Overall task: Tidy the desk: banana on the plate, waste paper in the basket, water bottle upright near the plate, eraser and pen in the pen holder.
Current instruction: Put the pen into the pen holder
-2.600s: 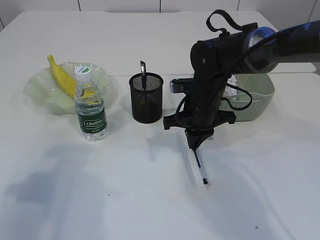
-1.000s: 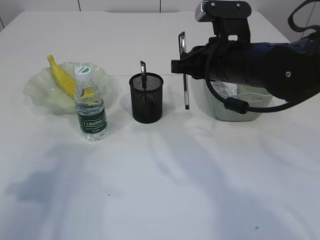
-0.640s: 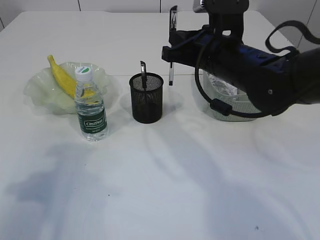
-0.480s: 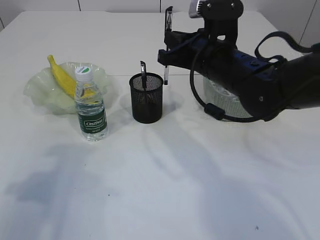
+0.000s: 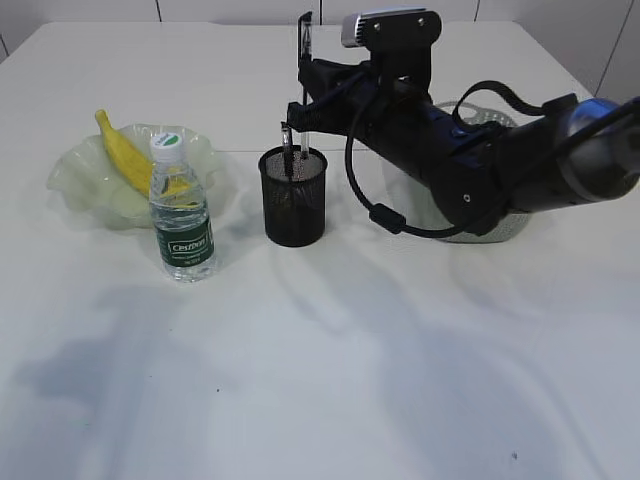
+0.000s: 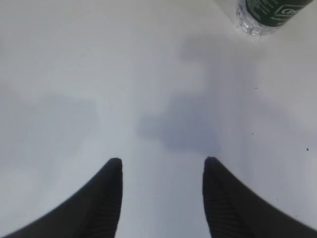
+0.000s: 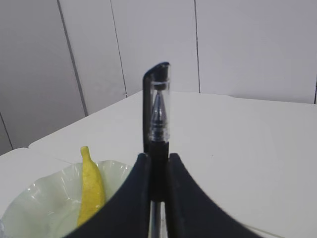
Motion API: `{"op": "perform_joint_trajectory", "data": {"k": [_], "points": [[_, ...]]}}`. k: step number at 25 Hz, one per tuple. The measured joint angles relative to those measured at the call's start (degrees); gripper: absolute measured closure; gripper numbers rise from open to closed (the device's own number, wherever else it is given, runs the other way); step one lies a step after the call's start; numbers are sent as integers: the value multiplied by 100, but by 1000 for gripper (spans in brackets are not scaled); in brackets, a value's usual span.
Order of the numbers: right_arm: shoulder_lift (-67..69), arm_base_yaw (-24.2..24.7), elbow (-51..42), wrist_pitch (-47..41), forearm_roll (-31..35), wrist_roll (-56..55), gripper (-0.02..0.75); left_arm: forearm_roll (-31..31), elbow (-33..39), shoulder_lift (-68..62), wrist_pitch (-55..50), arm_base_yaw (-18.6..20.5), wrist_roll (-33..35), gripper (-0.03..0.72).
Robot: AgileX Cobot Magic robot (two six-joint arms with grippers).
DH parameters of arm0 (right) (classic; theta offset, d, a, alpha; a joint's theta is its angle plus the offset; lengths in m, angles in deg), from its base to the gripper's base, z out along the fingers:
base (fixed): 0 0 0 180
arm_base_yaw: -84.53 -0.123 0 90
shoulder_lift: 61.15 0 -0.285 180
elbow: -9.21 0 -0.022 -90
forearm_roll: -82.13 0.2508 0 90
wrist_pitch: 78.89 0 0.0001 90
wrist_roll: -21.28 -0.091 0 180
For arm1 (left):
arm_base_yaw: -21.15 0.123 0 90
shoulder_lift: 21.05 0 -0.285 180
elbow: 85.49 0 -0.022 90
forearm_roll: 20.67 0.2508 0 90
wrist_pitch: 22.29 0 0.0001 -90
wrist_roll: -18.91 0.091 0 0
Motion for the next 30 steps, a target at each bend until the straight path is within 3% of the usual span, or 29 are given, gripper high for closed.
{"op": "perform_joint_trajectory", "data": {"k": [30], "points": [[992,0,417,-1,-297,-478,720,0,0,0,13,0,0,326]]}}
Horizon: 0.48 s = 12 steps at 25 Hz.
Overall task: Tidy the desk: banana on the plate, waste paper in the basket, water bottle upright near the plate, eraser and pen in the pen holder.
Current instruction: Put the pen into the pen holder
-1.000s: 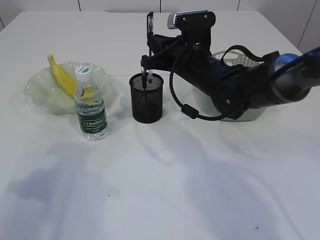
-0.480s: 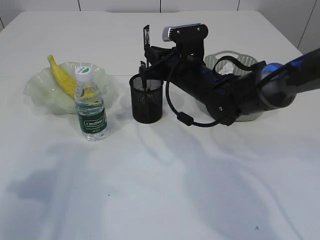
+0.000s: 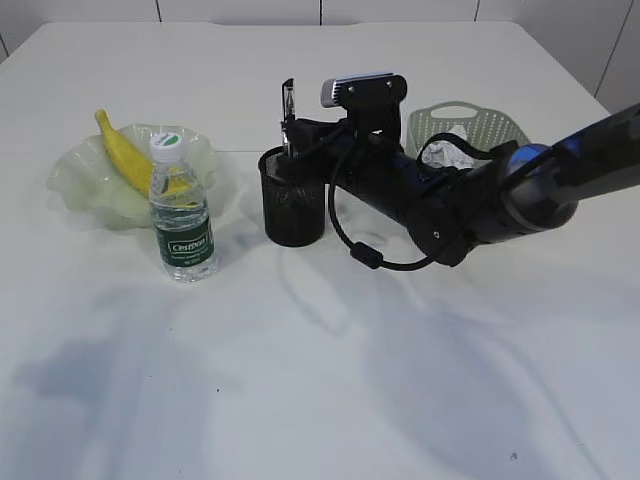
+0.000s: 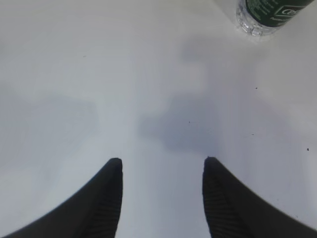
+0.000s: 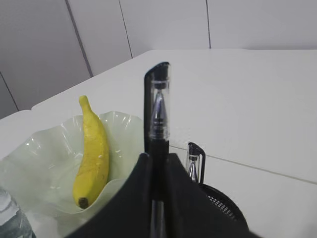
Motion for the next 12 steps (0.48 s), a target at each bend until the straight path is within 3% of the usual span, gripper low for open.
{"op": "perform_joint_trajectory", "data": {"k": [12], "points": [[12,-158,0,-381,-225,-61,746,10,0,0,0,0,0,326]]}}
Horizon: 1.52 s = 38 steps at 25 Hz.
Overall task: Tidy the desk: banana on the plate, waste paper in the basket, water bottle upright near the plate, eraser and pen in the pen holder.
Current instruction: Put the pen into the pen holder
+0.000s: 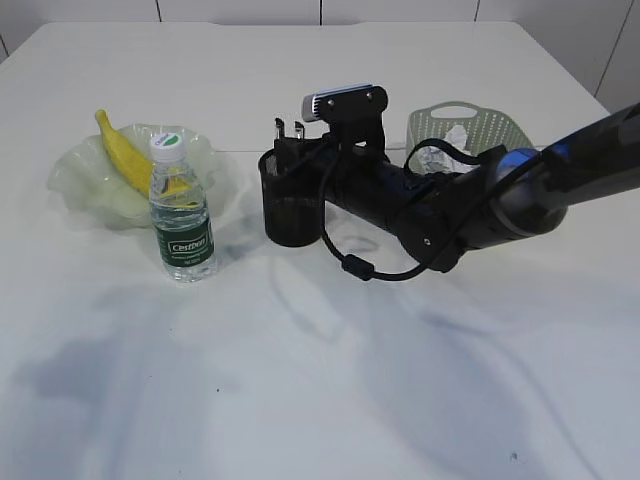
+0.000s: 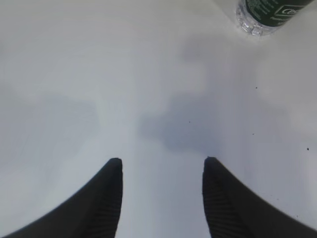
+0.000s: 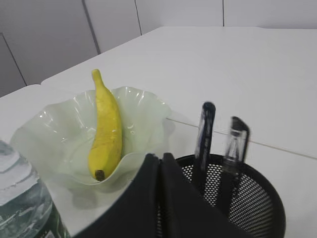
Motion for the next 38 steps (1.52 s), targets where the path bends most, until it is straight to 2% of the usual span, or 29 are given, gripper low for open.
{"op": "perform_joint_trajectory", "data": {"k": [10,13,20,29,38], "points": [[0,-13,0,1,0,-10,680,0,0,0,0,0,0,326],[-11,-13,0,-258,0,-91,675,0,0,0,-11,0,0,326],[-805,-13,0,-1973,0,-139,673,0,0,0,-35,0,0,326],[-2252,-13,0,-4784,0,-363,673,-1,0,0,-221,0,0,326],[-2579,1,32,-6877,90,-221,673,-9,0,0,-303,0,0,326]]}}
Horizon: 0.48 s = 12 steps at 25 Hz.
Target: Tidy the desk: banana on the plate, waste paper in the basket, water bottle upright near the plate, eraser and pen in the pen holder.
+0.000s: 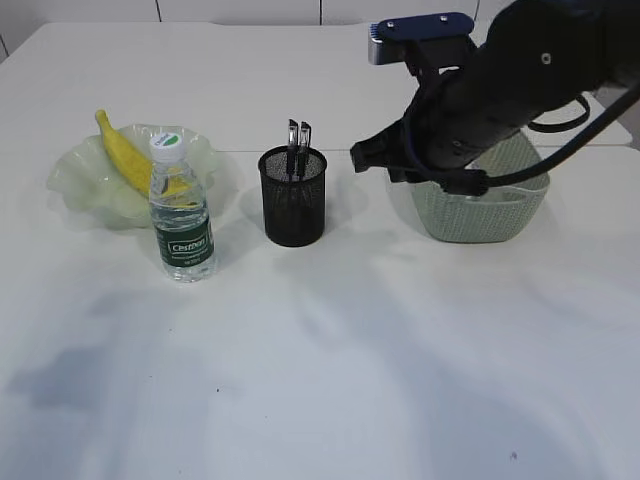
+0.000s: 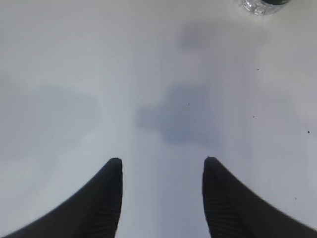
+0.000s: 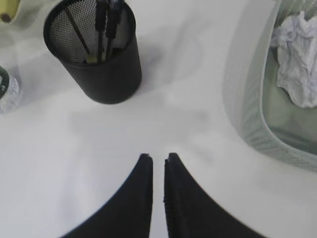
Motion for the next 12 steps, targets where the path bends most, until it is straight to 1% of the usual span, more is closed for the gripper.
{"op": "perform_joint_trajectory", "data": {"k": [2,4,7,9,12], "points": [[0,105,84,-285,164,240,673,0,0,0,0,0,0,326],[-11,322,170,-604,473,568,673,0,0,0,-4,0,0,326],[-25,876,181,-1095,1290,1246,673,0,0,0,-13,0,0,326],[-40,1327,181,-1415,1768,1682,673,0,0,0,-13,0,0,326],[-203,1857,181,-1762,2119,1987,673,0,0,0,-13,0,0,326]]}}
